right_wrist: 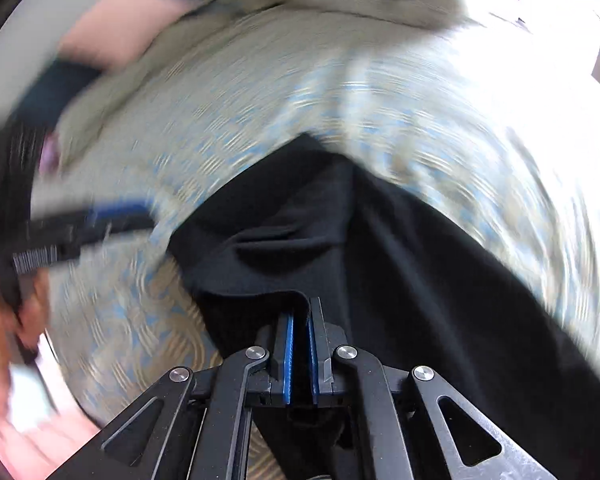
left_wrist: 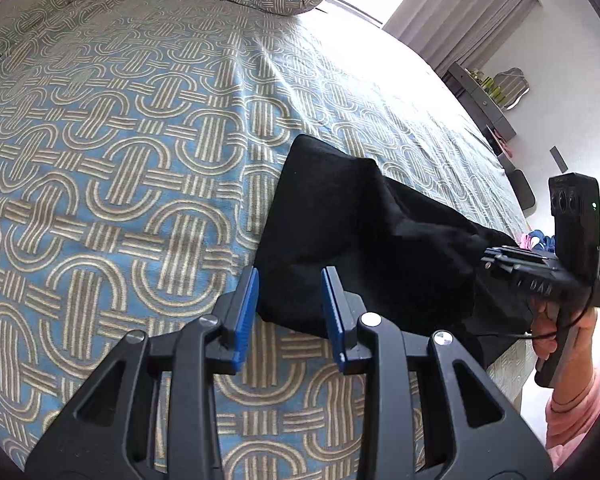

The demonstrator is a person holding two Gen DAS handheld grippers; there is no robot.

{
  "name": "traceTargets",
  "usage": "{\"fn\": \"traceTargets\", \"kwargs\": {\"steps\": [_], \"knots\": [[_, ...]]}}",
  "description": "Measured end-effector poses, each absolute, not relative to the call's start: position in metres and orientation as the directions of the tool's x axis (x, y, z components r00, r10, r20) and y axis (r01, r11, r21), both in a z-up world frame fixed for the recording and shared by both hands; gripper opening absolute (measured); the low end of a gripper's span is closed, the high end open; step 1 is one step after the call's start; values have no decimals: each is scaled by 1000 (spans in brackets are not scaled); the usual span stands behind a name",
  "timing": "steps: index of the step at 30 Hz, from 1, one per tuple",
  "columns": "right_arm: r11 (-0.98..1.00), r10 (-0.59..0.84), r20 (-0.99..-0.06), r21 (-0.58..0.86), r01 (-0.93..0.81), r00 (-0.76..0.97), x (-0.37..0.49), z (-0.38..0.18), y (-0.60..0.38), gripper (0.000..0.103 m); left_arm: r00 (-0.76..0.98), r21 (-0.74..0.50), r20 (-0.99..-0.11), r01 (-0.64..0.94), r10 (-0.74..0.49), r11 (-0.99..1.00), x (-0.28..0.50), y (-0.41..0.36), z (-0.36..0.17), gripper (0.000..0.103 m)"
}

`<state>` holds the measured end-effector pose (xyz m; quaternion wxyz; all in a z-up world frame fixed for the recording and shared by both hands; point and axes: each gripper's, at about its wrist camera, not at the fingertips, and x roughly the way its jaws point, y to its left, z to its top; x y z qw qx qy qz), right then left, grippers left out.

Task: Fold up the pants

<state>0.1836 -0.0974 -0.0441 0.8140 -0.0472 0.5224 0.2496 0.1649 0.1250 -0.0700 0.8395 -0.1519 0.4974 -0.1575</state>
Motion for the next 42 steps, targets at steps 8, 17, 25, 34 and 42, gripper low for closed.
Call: {"fn": "traceTargets", "kwargs": {"steps": [8,17,25,34,42], "knots": [[799,509,-777,586,132,370,172,-89,-280,14,426,-405,-793,166,-436,899,159,104,-72,44],[676,667,-650,733,69,364,171,-97,-287,50,412,-365,-811,197,-415,910,152,87,-71,46],[712,680,-698,702,25,223,190,-105,-243,50,398,-325,-834,205,-382,923,146,88,-80,50],[674,711,-652,739,11,264,216,-114,-230,57,393,-326,-834,212,-386,921,150,89,-83,50],[753,641,-711,655,-59,289,217,-107,-214,58,402,-331,-831,201,-385,922,153,94,-85,50]]}}
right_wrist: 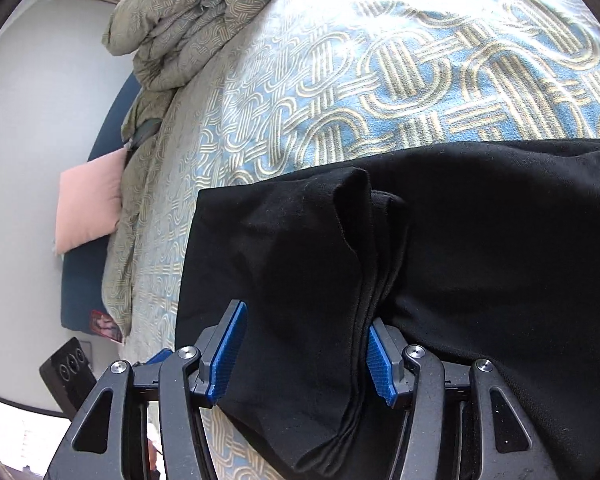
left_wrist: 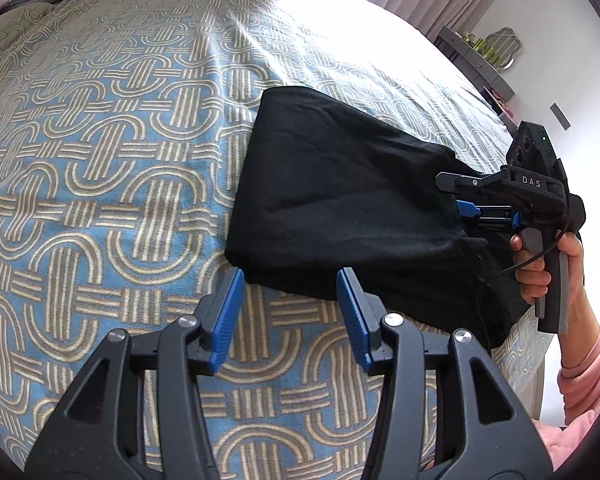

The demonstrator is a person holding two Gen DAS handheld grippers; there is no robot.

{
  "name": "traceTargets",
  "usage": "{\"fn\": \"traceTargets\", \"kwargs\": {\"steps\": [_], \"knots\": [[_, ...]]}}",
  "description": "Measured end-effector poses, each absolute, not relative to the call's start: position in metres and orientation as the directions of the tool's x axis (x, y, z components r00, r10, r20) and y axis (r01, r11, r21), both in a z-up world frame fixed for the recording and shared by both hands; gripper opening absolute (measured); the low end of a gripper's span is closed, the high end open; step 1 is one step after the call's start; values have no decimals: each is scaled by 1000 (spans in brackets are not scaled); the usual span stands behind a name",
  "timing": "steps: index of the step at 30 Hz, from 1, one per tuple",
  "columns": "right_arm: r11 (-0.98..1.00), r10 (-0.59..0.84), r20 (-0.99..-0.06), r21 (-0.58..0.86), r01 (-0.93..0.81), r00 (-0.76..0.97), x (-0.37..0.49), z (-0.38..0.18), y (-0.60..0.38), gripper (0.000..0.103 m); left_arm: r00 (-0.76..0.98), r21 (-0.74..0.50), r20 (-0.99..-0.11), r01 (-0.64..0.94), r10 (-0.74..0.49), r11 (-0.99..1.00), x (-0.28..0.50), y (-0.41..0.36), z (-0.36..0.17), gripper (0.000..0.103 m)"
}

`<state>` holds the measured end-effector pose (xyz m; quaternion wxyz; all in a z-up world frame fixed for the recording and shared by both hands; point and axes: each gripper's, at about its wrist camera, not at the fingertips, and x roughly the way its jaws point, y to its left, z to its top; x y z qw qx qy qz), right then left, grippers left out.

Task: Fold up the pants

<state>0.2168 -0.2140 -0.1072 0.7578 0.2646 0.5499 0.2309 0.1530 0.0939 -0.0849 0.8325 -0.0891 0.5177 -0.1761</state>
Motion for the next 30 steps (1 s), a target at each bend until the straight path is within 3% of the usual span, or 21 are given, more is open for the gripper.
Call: {"fn": "traceTargets", "kwargs": {"steps": [10,13,14,15,24,30], "knots": [[705,687,-666,708,-44,290,220,-113,-216,62,400,-322,-834,210,-382,923,154,88,-83,50],[705,680,-663,708,-33,312,219,-113,-216,55,403,-317,-834,210,-377,925,153,89,-82,50],[706,677,-663,708,-25,321,219,-112,-216,37,404,-316,-834,208,-375,926,153,89,-82,50],[701,679,-660,713,-19,322,219,-112,-217,5,405,-314,-835,207,-374,926,153,90,-81,50],[748,632,-670,659,-80,389,211,-71,-211,6,390,-293,-833,291,-392,911,141,81,-78,50],[724,664,-632,677,-133,401,204,-33,-202,6,365,-219,-868,327,-337,919,143,62,-91,50]]}}
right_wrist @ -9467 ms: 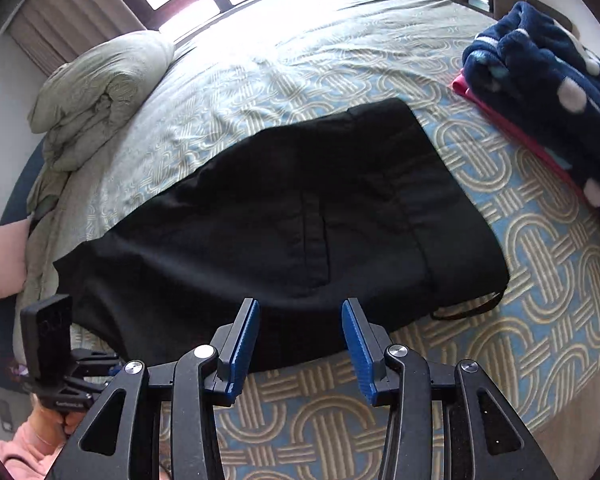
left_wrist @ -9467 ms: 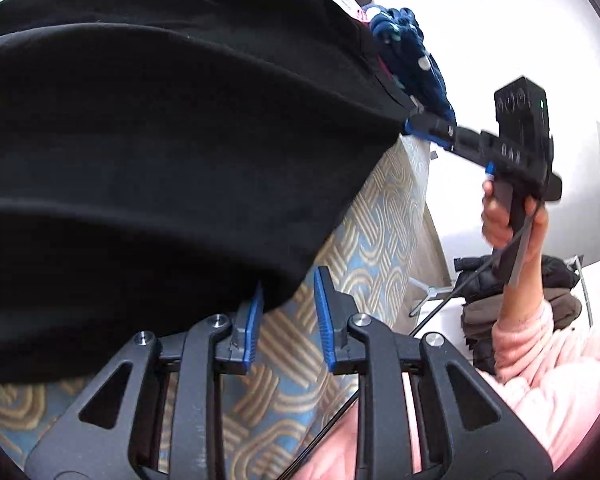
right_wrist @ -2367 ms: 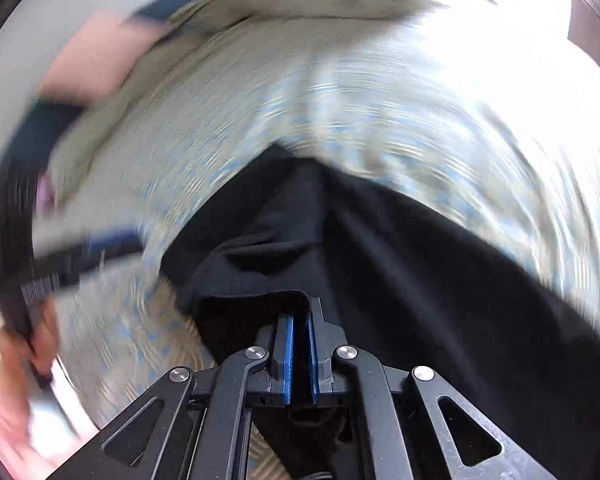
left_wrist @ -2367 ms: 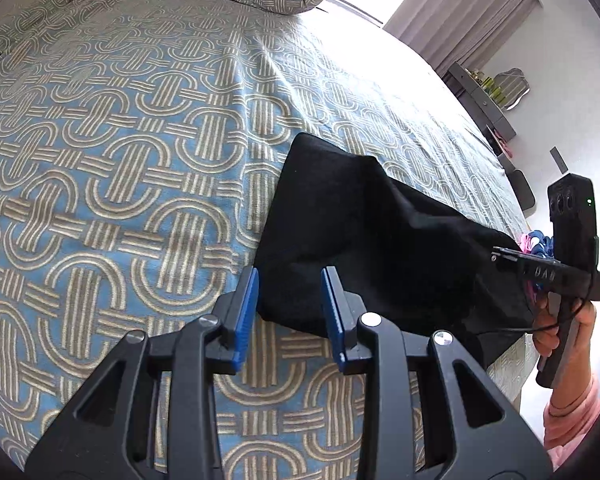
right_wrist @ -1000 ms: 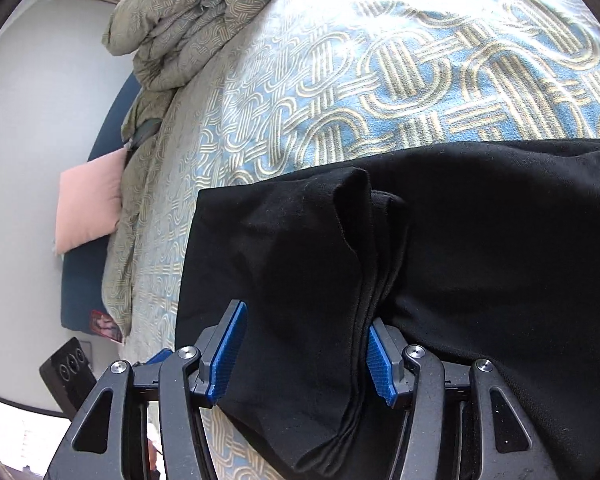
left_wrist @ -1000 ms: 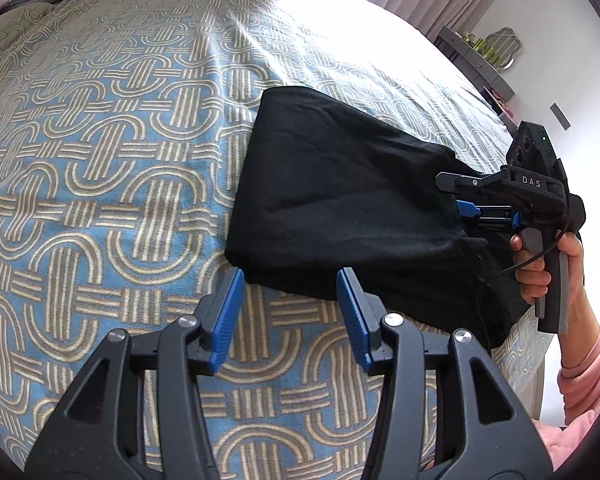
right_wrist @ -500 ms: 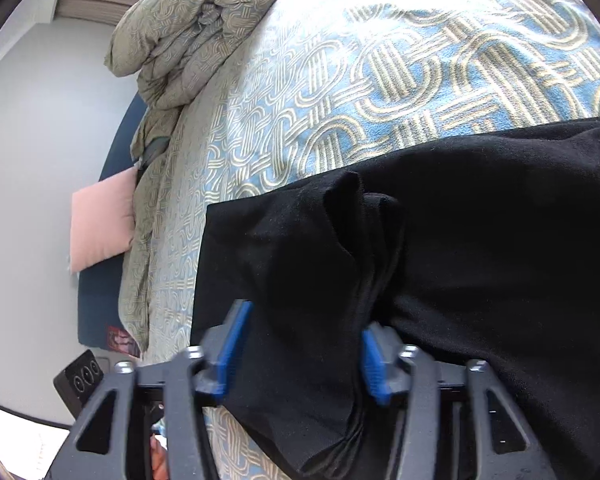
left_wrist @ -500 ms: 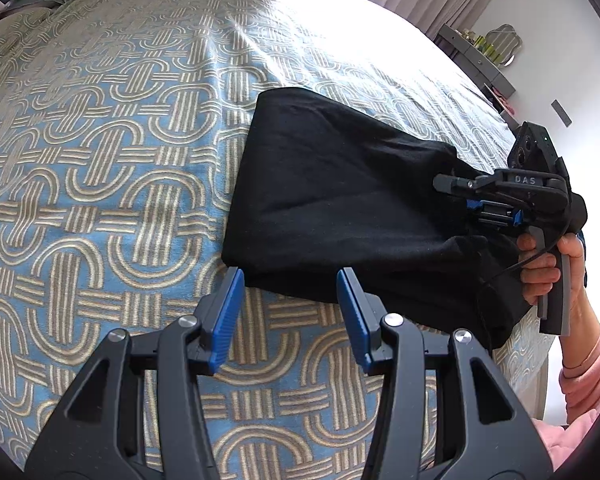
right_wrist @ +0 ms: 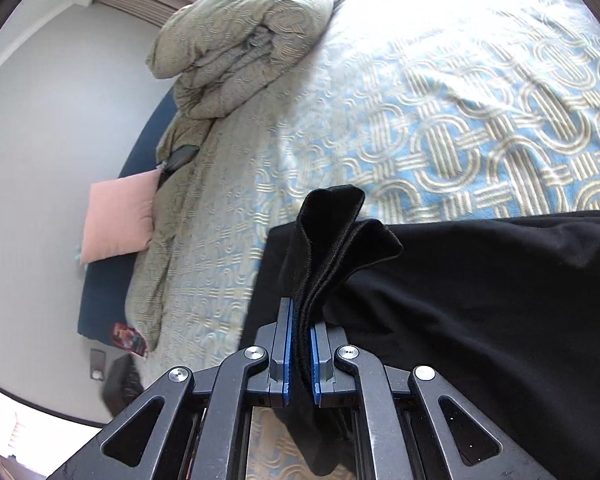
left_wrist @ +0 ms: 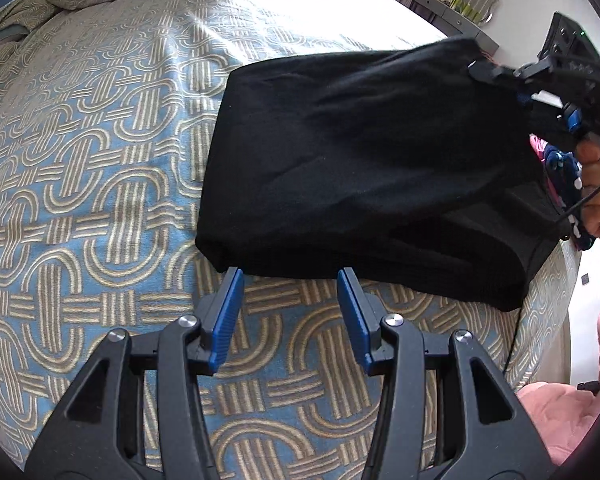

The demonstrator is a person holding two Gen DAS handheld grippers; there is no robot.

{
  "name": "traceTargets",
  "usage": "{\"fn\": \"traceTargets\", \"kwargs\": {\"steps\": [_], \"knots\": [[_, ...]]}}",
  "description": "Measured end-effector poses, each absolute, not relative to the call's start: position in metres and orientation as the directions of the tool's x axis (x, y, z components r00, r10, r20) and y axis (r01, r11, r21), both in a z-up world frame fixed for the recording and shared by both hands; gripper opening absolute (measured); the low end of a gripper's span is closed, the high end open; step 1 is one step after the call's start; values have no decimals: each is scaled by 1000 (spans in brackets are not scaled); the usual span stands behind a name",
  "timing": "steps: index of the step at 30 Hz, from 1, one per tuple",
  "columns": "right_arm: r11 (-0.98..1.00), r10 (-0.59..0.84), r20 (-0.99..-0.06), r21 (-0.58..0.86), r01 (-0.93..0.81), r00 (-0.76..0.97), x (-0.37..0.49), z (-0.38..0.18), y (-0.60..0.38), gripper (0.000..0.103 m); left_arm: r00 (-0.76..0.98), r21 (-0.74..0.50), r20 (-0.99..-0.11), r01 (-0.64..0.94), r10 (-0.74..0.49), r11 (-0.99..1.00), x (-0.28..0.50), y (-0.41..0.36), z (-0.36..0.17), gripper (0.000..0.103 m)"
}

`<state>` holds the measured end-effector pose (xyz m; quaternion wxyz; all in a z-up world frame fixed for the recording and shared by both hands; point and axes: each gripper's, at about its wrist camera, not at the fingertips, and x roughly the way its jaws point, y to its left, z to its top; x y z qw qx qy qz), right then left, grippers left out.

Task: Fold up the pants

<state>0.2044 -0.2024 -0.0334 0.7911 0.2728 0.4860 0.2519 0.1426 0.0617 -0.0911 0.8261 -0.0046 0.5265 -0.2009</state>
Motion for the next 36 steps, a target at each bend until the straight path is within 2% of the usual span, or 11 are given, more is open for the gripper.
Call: {"fn": "traceTargets", "kwargs": {"steps": [5,9,11,13,15,19,20,24,30,34,36], "knots": [[648,740,-553,738,-186,382,199,3,-186,6,412,-174,-869,264,-274,949,153,64,-91,50],[626,766,-518,736,-258,381,201,33,-163,6,443,-156,-858,257,-260,954,156,62,-85,51],[631,765,-517,720,-288,383,204,44,-149,6,454,-151,-850,274,-267,950,157,56,-82,66],[632,767,-518,712,-306,380,207,51,-138,6,475,-133,-842,275,-255,952,159,51,-81,70],[629,771,-517,707,-322,372,210,55,-126,6,480,-108,-849,252,-222,962,165,48,-83,70],[632,771,-522,696,-341,365,208,59,-114,6,484,17,-874,118,-42,993,185,60,-98,70],[630,773,-520,698,-341,364,207,59,-114,6,480,16,-877,90,-29,996,188,69,-101,70],[650,753,-525,685,-327,396,203,61,-128,6,451,-132,-884,20,-127,991,189,107,-107,76],[652,745,-530,706,-275,405,208,50,-143,6,451,-104,-888,-5,-91,995,178,118,-110,76],[642,753,-518,713,-281,405,211,53,-140,6,478,-173,-854,109,-204,979,165,95,-90,74],[621,769,-495,727,-292,405,217,61,-134,6,487,-151,-846,172,-217,974,164,77,-83,74]]}}
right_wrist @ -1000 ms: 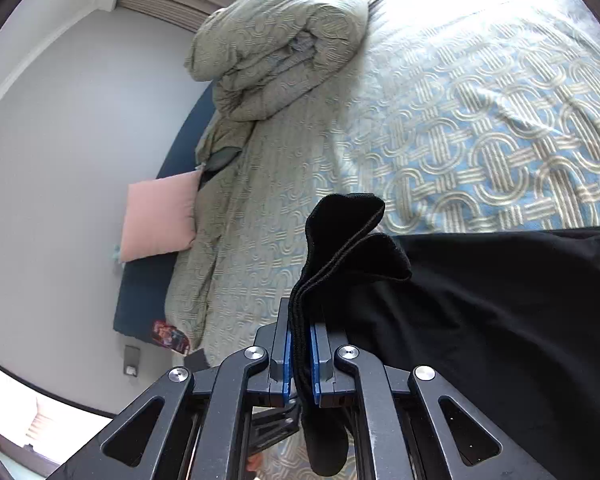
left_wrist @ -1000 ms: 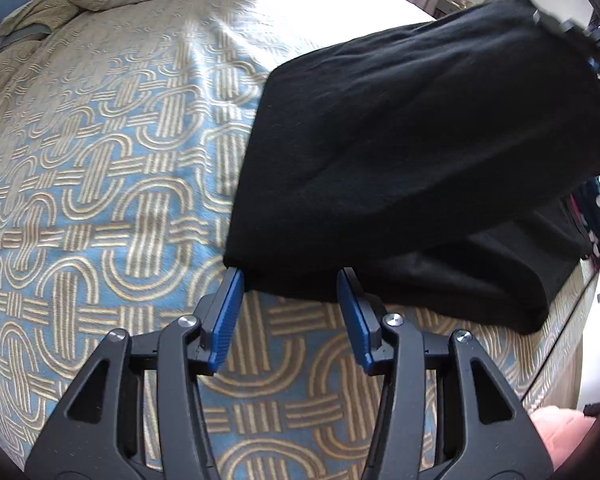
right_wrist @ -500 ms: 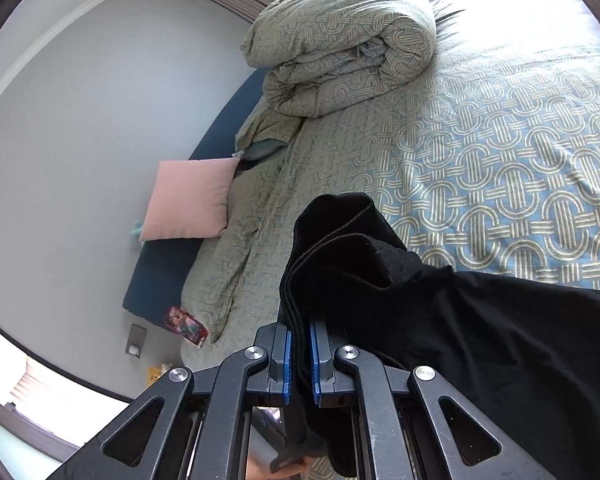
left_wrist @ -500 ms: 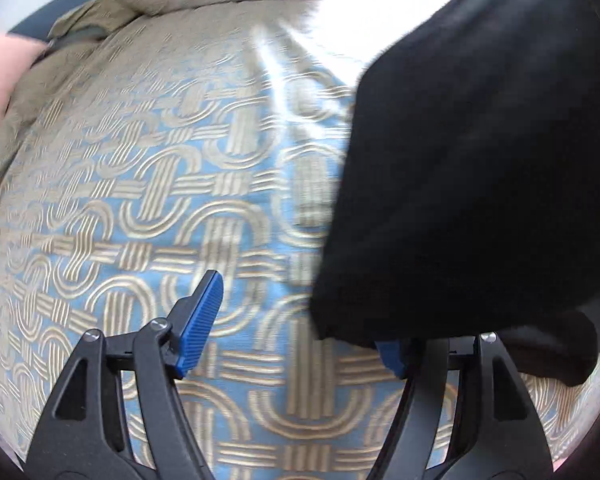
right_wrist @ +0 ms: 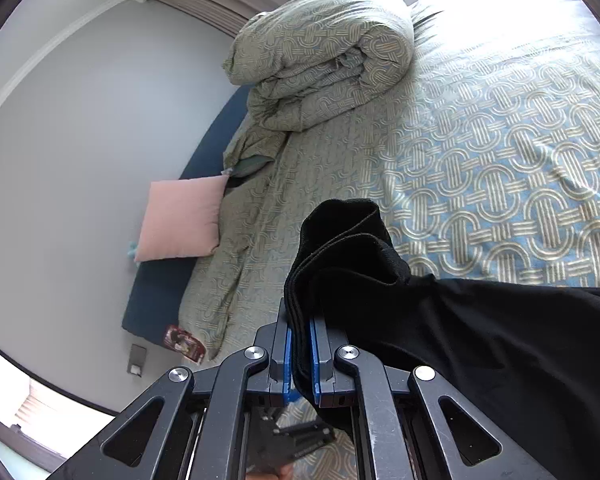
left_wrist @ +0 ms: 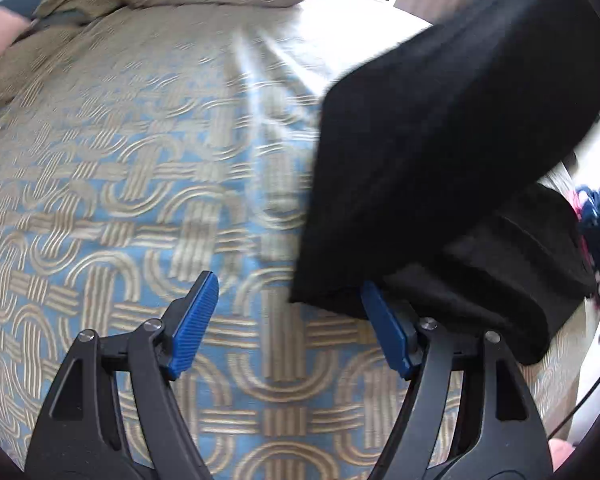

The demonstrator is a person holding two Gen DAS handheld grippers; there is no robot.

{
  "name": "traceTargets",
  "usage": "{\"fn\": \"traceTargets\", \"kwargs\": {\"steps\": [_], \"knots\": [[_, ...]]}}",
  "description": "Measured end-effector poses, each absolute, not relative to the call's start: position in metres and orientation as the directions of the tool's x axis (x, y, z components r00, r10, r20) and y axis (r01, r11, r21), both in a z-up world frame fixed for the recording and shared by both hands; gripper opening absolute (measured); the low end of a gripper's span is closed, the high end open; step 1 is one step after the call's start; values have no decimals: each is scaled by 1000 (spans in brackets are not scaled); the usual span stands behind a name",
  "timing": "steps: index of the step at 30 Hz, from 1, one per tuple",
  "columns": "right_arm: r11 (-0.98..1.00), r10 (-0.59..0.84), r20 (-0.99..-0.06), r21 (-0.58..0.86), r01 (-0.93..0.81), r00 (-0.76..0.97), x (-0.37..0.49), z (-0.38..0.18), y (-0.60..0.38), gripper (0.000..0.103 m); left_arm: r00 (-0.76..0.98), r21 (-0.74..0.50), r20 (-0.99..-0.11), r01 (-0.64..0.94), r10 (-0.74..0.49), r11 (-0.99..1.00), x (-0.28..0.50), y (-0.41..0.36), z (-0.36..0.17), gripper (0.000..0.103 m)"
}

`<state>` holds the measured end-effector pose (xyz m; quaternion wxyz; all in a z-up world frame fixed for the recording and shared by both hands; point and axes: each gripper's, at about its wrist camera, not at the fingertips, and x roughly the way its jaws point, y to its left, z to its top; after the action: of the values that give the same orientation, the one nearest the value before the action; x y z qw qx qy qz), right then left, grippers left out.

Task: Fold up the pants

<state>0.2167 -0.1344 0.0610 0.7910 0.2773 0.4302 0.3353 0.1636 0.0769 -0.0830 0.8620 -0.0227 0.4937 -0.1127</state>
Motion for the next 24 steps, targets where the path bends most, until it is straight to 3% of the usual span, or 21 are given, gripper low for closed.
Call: {"fn": "traceTargets", "kwargs": {"steps": [4,7,11,14,24], "knots": [[605,786,-475,720,-339,395,227,85,-110,6,522,29,-852,115,-35,993,181,51,-85,74],[600,796,-481,705,-378,367,232,99,-83,6,536,-80,-838,59,-99,995,197,53,-83,74],[604,796,-502,686,-406,337,235,103,-55,6,543,3,-838,-89,51,996,215,68,-89,76],[608,794,-512,681,-408,327,233,98,-51,6,510,-92,-860,-132,-12,987,216,93,-95,76],[686,709,-572,693,-219,411,245,53,-125,6,507,9,-861,59,-22,998,187,107,-88,77]]}}
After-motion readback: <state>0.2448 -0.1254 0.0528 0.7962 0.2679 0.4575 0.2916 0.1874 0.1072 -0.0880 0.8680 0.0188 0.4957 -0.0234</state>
